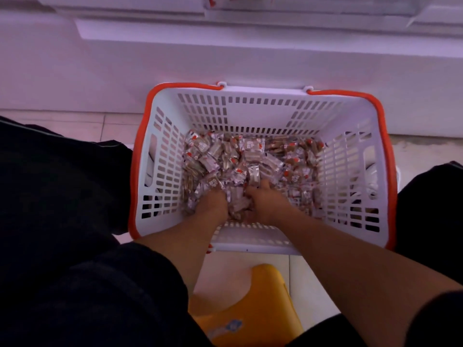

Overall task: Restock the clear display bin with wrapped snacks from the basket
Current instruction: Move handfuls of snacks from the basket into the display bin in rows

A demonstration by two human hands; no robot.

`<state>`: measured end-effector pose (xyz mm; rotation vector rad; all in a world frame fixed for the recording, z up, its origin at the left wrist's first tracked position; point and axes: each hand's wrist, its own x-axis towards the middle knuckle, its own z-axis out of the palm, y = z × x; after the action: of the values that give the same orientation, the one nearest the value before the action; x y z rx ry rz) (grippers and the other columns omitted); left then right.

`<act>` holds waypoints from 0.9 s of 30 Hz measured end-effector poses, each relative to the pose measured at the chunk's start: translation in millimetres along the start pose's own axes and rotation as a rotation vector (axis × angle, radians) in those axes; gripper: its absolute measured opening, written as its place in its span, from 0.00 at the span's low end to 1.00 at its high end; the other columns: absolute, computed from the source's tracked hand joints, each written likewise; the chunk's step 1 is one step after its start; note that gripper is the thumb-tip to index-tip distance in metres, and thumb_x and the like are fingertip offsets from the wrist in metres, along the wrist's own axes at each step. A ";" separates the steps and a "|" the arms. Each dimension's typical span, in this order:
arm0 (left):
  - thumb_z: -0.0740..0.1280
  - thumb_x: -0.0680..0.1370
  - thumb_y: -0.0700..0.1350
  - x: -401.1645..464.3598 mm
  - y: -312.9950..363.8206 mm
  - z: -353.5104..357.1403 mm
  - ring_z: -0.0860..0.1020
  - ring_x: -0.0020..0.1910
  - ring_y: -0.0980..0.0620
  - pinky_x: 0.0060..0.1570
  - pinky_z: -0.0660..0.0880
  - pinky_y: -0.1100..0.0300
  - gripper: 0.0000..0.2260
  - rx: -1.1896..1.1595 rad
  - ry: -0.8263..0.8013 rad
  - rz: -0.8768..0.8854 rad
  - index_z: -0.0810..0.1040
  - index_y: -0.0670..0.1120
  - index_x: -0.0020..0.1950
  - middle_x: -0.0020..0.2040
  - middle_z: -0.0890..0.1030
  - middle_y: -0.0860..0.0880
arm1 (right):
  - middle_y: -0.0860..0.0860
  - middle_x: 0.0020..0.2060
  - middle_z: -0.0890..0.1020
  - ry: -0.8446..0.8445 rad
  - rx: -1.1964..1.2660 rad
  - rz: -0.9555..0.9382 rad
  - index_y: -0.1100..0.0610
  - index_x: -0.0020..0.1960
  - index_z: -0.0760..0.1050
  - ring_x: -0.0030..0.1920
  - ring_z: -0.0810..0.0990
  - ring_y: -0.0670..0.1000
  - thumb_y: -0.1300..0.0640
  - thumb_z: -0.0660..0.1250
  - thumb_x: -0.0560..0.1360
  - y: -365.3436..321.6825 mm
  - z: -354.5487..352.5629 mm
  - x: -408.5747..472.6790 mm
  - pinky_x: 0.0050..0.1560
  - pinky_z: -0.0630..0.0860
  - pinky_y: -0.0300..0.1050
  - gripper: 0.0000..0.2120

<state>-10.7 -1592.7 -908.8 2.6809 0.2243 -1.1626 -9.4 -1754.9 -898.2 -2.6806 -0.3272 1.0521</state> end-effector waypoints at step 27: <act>0.63 0.81 0.46 -11.1 -20.4 -29.1 0.78 0.59 0.43 0.60 0.76 0.52 0.16 0.427 -0.281 0.063 0.77 0.39 0.65 0.62 0.78 0.41 | 0.54 0.36 0.83 0.099 0.935 0.438 0.60 0.38 0.77 0.31 0.83 0.50 0.59 0.74 0.74 17.5 -44.4 -10.2 0.31 0.82 0.45 0.09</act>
<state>-2.2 -1566.3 -883.9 2.7896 -0.1723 -1.7104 16.0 -1780.8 -865.5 -1.9414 0.6478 0.8551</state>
